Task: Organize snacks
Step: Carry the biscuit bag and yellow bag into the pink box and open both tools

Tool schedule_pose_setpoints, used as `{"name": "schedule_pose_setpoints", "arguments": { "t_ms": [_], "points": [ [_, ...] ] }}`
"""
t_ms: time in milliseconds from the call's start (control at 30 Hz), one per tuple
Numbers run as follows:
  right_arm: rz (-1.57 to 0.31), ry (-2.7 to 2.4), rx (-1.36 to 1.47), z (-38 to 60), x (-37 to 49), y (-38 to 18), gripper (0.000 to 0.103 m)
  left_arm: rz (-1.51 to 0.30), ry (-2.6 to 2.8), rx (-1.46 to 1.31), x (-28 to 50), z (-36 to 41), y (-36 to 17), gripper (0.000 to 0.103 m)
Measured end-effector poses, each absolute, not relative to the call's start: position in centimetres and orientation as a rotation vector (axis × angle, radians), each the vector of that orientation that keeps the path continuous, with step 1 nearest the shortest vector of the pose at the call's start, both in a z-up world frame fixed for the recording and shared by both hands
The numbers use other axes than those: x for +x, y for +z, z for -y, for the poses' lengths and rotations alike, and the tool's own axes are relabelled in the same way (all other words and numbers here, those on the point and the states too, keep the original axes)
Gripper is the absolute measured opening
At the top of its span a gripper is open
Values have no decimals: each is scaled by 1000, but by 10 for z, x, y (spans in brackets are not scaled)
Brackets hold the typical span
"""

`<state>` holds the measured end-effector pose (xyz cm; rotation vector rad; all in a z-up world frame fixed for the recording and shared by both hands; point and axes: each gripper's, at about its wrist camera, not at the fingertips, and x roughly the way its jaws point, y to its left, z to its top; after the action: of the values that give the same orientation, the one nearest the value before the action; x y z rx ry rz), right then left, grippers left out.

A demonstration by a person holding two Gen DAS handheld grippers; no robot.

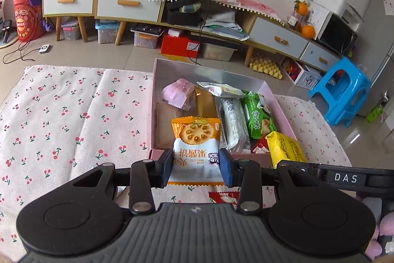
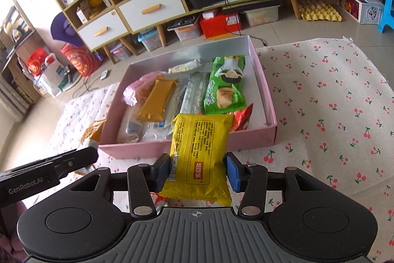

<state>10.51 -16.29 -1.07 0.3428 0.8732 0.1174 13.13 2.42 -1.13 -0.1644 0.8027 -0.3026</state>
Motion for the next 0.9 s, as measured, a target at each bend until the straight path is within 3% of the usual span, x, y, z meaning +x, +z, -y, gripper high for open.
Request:
{"name": "schedule_pose_setpoints", "arguments": {
  "t_ms": [900],
  "points": [
    [-788,114,514,164,165,-21,48,-733,-224,-103,158,-9,-35,37]
  ]
}}
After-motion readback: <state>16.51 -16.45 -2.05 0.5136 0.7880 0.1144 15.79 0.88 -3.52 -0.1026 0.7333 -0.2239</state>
